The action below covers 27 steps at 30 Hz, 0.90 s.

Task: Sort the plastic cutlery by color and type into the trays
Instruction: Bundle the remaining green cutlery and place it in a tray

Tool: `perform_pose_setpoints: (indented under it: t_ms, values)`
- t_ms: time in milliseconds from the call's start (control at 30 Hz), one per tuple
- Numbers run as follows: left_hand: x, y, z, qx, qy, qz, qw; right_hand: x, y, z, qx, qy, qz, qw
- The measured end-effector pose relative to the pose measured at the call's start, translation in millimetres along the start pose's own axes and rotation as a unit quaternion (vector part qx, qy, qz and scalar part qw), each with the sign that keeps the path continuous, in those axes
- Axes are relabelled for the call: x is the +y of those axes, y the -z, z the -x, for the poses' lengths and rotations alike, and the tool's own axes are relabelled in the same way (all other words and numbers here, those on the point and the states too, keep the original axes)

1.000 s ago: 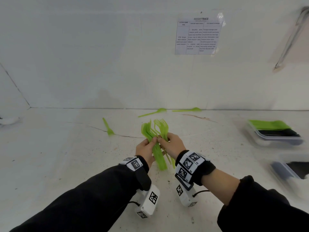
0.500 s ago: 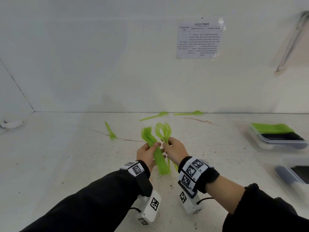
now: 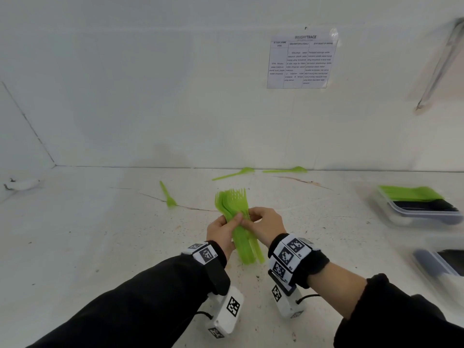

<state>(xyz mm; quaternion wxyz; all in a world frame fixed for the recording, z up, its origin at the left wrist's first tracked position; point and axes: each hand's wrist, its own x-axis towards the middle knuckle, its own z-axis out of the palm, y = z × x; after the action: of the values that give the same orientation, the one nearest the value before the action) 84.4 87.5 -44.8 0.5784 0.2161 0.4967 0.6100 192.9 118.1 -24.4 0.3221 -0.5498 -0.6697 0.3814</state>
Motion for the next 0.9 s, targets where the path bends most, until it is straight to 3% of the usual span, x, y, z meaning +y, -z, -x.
perform_pose_setpoints:
  t_ms: [233,533,900]
  values:
    - [-2.5,1.4,-2.3,0.019,-0.013,-0.006,1.0,3.6,-5.3,-1.6,-0.037,-0.031,-0.082,0.995]
    - [-5.4,-0.8,-3.7,0.028,-0.007,-0.002,1.0,7.5,-8.8,-6.6,-0.008,-0.046,-0.103,0.994]
    - [-3.1,1.0,-4.7,0.016,-0.019,-0.007,1.0,6.8,-12.3,-4.5,-0.016,-0.018,-0.13,0.991]
